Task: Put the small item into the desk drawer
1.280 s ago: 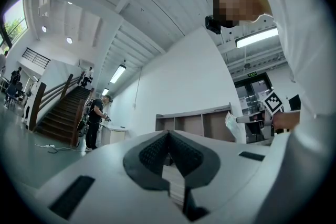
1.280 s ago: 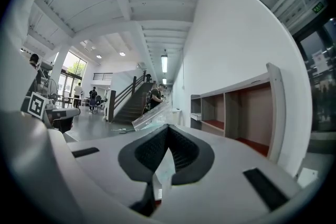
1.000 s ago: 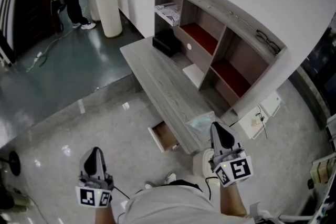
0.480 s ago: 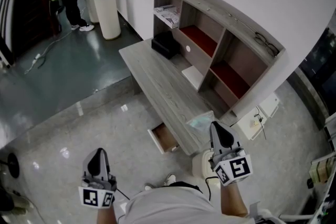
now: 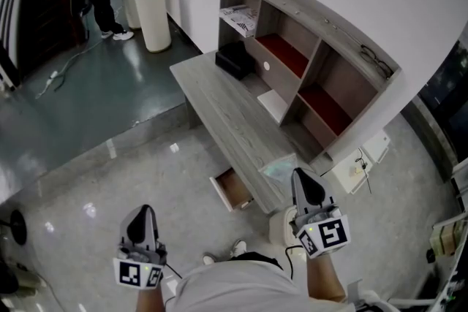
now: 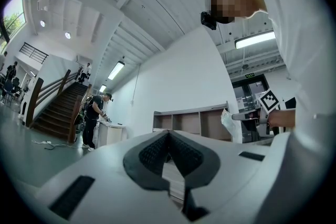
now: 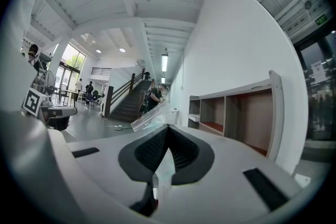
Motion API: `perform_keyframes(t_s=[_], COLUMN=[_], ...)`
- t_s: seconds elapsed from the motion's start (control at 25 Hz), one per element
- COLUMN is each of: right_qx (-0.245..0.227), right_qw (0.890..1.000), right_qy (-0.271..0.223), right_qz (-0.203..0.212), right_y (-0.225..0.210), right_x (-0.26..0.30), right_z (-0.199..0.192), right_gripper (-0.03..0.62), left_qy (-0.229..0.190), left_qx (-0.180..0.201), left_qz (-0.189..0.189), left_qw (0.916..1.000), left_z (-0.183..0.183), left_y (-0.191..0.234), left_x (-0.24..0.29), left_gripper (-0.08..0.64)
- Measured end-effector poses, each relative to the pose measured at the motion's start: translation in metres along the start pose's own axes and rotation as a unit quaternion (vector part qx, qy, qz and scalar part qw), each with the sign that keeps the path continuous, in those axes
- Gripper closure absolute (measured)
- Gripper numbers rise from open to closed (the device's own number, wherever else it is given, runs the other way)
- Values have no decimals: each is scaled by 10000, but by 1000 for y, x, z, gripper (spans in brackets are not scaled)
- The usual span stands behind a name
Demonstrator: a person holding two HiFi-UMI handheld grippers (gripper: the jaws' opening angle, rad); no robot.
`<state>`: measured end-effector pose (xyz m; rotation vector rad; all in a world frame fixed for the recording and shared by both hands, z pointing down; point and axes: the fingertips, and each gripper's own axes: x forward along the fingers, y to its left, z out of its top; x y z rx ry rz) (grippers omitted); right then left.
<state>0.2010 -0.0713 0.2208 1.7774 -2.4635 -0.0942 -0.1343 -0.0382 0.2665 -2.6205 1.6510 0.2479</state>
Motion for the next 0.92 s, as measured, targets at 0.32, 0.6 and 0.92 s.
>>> perform_keyframes(t_s=[0.32, 0.6, 0.92], right_qx=[-27, -63, -82], right_qw=[10000, 9999, 9999], right_qy=[-71, -57, -57], right_qz=[63, 120, 135], right_y=[17, 33, 47], right_x=[5, 9, 12], right_z=[9, 11, 13], right_gripper=[571, 571, 571], left_qy=[-24, -51, -67], left_qx=[-22, -48, -97], left_qz=[65, 117, 151], left_qw=[10000, 9999, 9998], left_z=[6, 7, 6], left_y=[13, 24, 36], left_x=[-15, -26, -35], left_gripper=[543, 543, 543])
